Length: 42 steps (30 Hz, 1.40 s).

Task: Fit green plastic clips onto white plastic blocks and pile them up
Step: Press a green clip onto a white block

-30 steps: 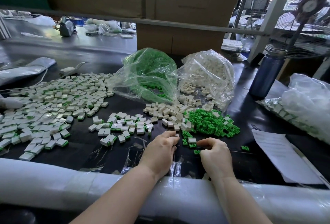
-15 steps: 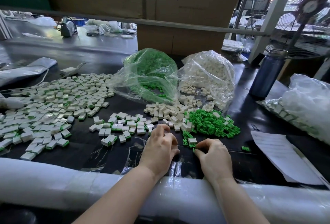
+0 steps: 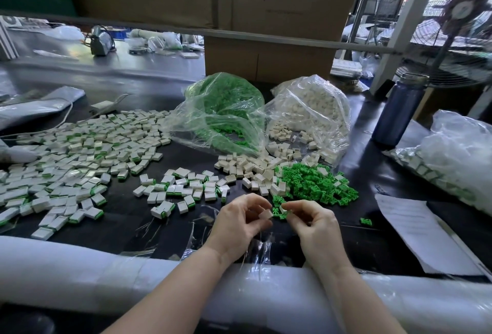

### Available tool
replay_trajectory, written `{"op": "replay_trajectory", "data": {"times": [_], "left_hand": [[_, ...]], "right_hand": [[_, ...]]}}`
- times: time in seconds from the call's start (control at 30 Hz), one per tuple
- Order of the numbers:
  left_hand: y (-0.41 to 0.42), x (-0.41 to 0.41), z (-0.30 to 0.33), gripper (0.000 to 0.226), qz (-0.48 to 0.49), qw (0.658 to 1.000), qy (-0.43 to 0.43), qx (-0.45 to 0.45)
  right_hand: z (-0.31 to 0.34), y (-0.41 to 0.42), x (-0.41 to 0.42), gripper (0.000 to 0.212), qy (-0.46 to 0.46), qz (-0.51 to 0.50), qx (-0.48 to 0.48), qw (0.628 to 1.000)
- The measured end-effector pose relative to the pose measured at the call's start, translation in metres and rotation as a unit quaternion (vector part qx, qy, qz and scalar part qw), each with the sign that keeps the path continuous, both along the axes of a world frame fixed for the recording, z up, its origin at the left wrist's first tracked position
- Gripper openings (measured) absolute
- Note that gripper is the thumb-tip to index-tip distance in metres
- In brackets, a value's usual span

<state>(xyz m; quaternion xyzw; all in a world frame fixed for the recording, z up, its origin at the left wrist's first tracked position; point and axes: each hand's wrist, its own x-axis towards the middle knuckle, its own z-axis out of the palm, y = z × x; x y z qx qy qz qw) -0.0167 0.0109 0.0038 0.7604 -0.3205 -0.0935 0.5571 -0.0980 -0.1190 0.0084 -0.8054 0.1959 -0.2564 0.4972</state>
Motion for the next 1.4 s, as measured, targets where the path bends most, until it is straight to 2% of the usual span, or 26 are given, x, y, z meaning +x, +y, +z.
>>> {"op": "replay_trajectory", "data": {"times": [0.1, 0.27, 0.53, 0.73, 1.17, 1.4], "left_hand": [[0.0012, 0.0007, 0.0002, 0.023, -0.010, 0.999, 0.030, -0.009], [0.0022, -0.0002, 0.0023, 0.025, -0.020, 1.000, 0.023, 0.002], [0.0020, 0.0013, 0.0007, 0.015, -0.034, 0.998, 0.033, -0.033], [0.0013, 0.0048, -0.0016, 0.013, -0.047, 0.992, 0.104, -0.048], [0.0003, 0.0057, -0.0049, 0.007, -0.051, 0.991, 0.121, -0.027], [-0.0005, 0.0039, -0.0032, 0.019, -0.043, 0.993, 0.107, -0.026]], "right_hand": [[0.0019, -0.0015, -0.0013, 0.020, -0.036, 0.021, 0.077, 0.996], [0.0039, -0.0020, -0.0029, 0.013, -0.038, 0.055, 0.136, 0.988], [0.0048, -0.0017, -0.0038, 0.011, -0.036, 0.060, 0.165, 0.984], [0.0055, -0.0008, -0.0036, 0.010, -0.052, 0.073, 0.212, 0.973], [0.0037, 0.0019, -0.0017, 0.010, -0.022, 0.075, 0.139, 0.987], [0.0026, 0.0015, -0.0016, 0.018, -0.016, 0.089, 0.118, 0.989]]}}
